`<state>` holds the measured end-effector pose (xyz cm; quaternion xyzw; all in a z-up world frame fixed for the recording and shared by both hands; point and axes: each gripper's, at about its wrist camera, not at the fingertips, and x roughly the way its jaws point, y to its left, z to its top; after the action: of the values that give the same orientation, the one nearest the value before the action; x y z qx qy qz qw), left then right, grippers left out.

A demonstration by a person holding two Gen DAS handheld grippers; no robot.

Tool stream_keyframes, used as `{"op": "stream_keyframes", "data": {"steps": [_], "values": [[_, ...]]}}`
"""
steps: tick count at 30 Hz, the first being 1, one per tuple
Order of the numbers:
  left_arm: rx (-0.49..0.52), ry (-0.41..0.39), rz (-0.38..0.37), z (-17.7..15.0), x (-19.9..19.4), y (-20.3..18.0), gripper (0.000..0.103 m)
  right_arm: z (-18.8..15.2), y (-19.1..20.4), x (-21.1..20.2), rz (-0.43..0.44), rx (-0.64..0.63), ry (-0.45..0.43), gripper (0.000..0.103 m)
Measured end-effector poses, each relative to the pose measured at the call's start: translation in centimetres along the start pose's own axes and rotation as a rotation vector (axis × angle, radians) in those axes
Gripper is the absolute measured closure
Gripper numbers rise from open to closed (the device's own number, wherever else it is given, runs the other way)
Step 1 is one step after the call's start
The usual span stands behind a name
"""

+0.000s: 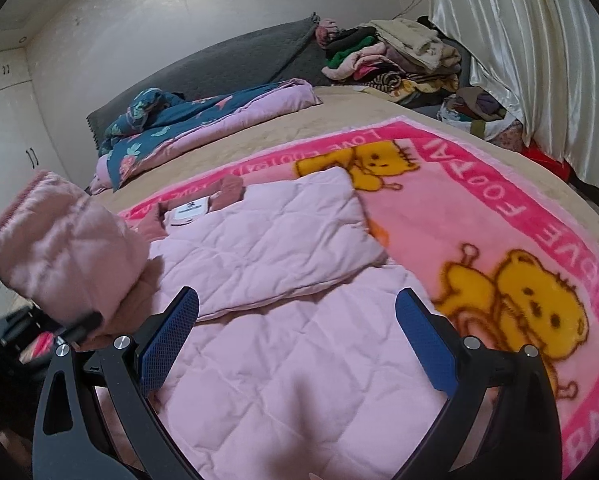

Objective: Fold large clothes
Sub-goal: 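Carry the sleeve with the left tool across the jacket body toward the folded side, then lay the sleeve down on the jacket and open the left tool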

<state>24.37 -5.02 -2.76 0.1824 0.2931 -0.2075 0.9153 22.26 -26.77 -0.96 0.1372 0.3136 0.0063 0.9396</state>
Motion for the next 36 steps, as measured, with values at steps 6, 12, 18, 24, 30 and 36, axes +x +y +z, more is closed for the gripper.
{"op": "stream_keyframes", "data": {"steps": [6,12,18,24,30,36], "values": [[0.030,0.032,-0.052,-0.8,0.8,-1.5,0.073,0.2,-1.0,-0.3,0.002,0.021,0.002,0.005],[0.120,0.111,-0.024,-1.3,1.3,-3.5,0.041,0.6,-2.1,-0.7,-0.005,0.054,0.004,0.005],[0.046,0.056,-0.198,0.2,-1.4,-2.5,0.014,0.6,-2.4,-0.8,-0.001,0.060,0.019,0.005],[-0.093,0.046,-0.128,0.4,-1.8,1.8,0.010,0.3,-1.1,-0.5,0.017,0.034,0.038,0.005],[-0.227,0.060,-0.063,0.0,-1.4,6.7,0.010,-0.2,0.6,0.4,0.052,0.016,0.074,0.004],[-0.335,0.077,-0.005,-1.1,-0.9,10.7,0.010,-1.1,2.9,2.2,0.110,0.001,0.147,0.004]]}}
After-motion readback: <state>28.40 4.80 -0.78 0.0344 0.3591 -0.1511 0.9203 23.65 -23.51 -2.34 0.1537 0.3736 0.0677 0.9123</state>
